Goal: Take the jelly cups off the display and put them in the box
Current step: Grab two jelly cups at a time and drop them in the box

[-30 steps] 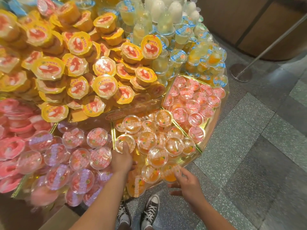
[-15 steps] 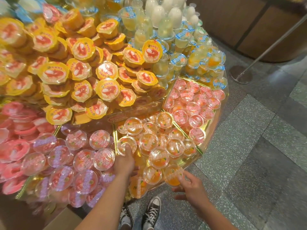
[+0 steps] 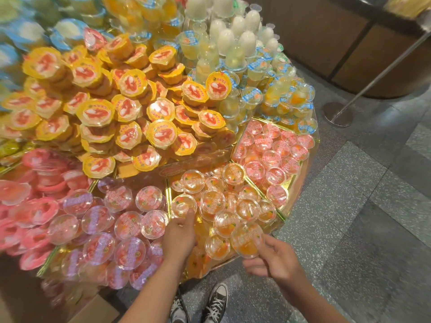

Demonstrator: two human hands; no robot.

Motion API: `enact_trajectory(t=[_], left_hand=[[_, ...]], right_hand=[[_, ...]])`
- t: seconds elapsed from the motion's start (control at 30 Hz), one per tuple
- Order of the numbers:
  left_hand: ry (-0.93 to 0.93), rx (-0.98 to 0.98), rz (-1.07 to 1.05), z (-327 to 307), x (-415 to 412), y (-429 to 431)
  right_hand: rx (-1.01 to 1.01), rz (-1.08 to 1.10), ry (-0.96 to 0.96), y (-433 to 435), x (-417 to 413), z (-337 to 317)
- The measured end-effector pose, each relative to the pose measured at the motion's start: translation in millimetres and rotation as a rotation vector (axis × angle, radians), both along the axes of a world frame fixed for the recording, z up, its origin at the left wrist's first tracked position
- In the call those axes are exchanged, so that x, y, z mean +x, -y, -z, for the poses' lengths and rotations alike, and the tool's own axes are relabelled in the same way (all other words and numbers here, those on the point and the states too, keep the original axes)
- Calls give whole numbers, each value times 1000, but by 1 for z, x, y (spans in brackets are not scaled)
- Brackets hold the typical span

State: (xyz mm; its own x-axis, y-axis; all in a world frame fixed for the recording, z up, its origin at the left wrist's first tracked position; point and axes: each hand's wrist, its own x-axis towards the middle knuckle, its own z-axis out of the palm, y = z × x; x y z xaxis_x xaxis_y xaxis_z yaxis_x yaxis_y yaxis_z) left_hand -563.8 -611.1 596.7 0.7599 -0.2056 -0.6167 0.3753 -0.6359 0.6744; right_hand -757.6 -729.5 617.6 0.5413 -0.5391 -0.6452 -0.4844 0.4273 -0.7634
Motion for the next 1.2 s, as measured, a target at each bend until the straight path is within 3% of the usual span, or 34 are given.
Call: enact_trajectory(t=[0.13, 0.3, 0.5, 0.7, 0.9, 1.03, 1.2], left_hand=[[93, 16, 46, -14, 3, 0], [-42, -330, 209, -44, 1, 9], [0, -417, 224, -37, 14, 16], [-67, -578, 153, -38, 34, 16], [-28, -579, 289, -39, 51, 14], [-9, -547, 410, -38, 69, 0], [82, -486, 244, -30, 79, -20]], right_hand=[[-6, -12, 49, 3, 26, -16], [-12, -47, 52, 3, 56, -26], [-34, 26, 12, 7, 82, -24], [369, 205, 79, 23, 97, -32], [569, 78, 29, 44, 107, -31], [442, 58, 87, 55, 111, -20], [-185, 13, -47, 46, 125, 10]])
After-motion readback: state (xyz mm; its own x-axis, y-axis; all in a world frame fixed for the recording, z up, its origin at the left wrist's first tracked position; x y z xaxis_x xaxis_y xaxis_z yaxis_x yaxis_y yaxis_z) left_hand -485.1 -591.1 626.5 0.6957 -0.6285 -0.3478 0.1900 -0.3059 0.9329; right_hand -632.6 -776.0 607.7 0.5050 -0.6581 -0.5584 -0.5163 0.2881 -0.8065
